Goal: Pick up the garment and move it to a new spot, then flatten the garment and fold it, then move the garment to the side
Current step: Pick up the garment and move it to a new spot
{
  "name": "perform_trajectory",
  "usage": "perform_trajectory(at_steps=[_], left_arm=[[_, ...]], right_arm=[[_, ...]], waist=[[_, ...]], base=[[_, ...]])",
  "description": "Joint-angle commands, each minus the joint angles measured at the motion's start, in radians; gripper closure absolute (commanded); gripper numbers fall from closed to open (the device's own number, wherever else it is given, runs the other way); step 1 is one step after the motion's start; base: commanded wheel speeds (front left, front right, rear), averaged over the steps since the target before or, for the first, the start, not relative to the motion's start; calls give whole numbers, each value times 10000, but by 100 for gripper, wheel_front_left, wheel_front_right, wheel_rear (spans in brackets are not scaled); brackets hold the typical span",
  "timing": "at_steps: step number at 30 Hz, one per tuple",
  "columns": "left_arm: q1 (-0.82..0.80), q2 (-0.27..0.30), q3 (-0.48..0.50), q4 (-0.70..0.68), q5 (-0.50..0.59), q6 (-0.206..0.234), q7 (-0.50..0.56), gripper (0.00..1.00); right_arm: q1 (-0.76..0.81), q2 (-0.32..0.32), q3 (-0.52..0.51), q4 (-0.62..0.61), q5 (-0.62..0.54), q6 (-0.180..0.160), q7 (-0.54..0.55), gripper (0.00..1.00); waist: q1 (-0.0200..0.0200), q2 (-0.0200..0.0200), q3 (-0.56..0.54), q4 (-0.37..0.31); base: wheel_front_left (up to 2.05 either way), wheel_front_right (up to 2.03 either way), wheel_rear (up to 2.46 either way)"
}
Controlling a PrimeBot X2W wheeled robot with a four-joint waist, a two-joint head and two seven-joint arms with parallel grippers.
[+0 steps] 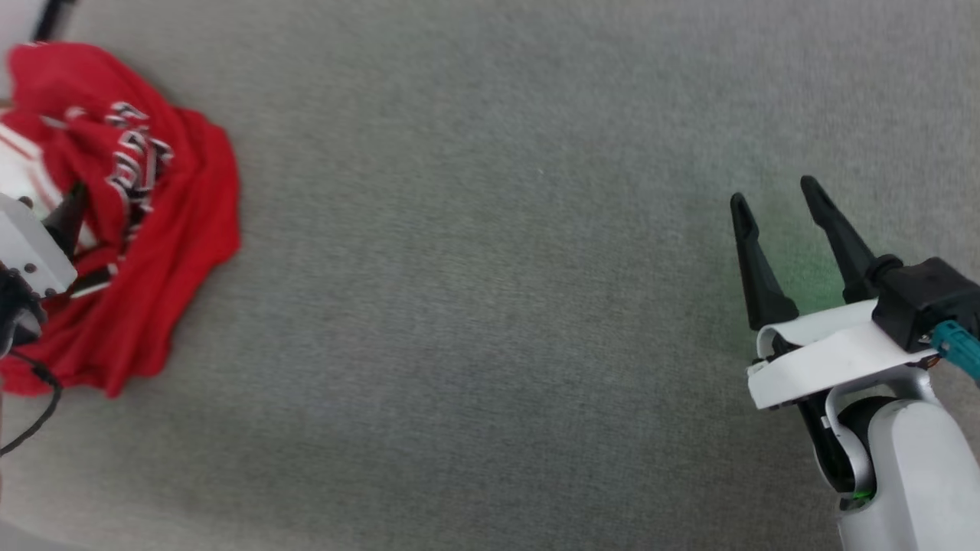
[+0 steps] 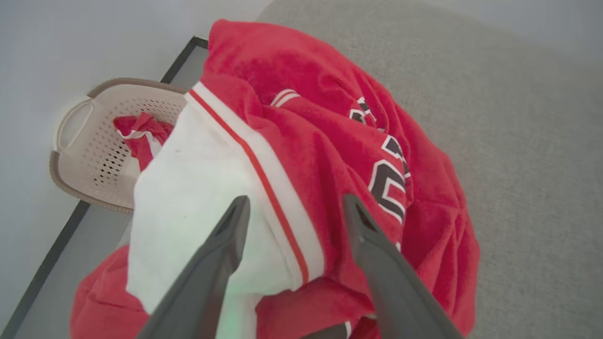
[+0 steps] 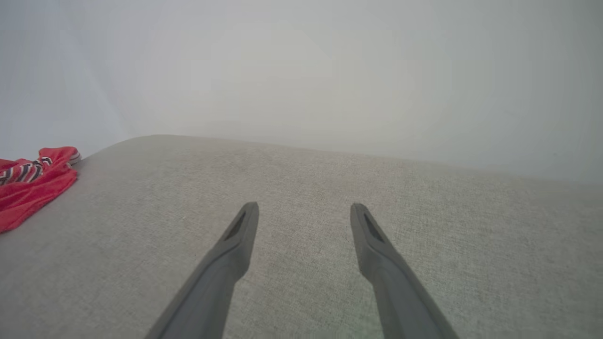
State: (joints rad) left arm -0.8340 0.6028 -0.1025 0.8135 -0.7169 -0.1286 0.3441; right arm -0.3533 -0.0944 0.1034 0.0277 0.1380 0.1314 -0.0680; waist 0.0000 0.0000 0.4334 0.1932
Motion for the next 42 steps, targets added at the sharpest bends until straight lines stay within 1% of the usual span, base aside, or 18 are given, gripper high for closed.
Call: perform_trajectory(at_steps=[1, 6, 10, 11, 12, 13, 15, 21, 34, 35, 36, 38, 39, 42], left_arm=[[-210, 26, -131, 225, -140, -21, 56, 0], [-669, 40, -703, 1373, -574, -20, 294, 0], [-829, -195, -1142, 2099, -827, -18, 210, 0], [-862, -288, -1234, 2254, -905, -16, 191, 6], [-909, -364, -1334, 2385, -951, -16, 151, 55], [-938, -415, -1470, 2430, -946, -18, 85, 100], [-1014, -419, -1653, 2560, -1051, -20, -78, 100], [-1336, -133, -2317, 2627, -860, -32, -865, 100], [-1944, 939, -3282, 2204, -674, -17, -2297, 100], [-1944, 939, -3282, 2204, -674, -17, -2297, 100], [-2058, 1044, -3430, 2101, -544, -18, -2522, 100], [-2119, 1087, -3501, 2043, -472, -18, -2622, 100], [-2347, 1237, -3601, 1888, -346, -18, -2787, 100], [-2677, 1499, -3769, 1599, -47, -11, -2982, 100]], right_arm=[[-85, -3, -49, -123, -76, -14, 51, 0], [-87, 44, -143, -464, -149, -14, 216, 0], [-120, 61, -164, -626, -225, -14, 313, 0], [-117, 65, -178, -657, -237, -14, 329, 0], [-114, 66, -203, -677, -254, -14, 364, 0], [-102, 64, -218, -692, -255, -14, 389, 0], [-75, 57, -229, -687, -271, -14, 403, 0], [137, 64, -264, -437, -145, -14, 270, 0], [831, 29, -207, 544, 426, -14, -190, 0], [831, 29, -207, 544, 426, -14, -190, 0], [954, 29, -214, 663, 549, -14, -259, 0], [1030, 31, -236, 725, 607, -14, -296, 0], [1148, 36, -271, 824, 694, -14, -365, 0], [1283, 25, -313, 932, 767, -14, -456, 0]], waist=[[0, 0, 957, -633], [0, 0, 1309, -738], [0, 0, 1424, -771], [0, 0, 1417, -761], [0, 0, 1403, -749], [0, 0, 1378, -727], [0, 0, 1280, -680], [0, 0, 657, -486], [0, 0, -1629, -124], [0, 0, -1629, -124], [0, 0, -1966, -74], [0, 0, -2125, -38], [0, 0, -2422, 32], [0, 0, -2779, 105]], base=[[0, 0, 0], [0, 0, 0], [0, 0, 0], [0, 0, 0], [0, 0, 0], [0, 0, 0], [0, 0, 0], [0, 0, 0], [0, 0, 0], [0, 0, 0], [0, 0, 0], [0, 0, 0], [0, 0, 0], [0, 0, 0]])
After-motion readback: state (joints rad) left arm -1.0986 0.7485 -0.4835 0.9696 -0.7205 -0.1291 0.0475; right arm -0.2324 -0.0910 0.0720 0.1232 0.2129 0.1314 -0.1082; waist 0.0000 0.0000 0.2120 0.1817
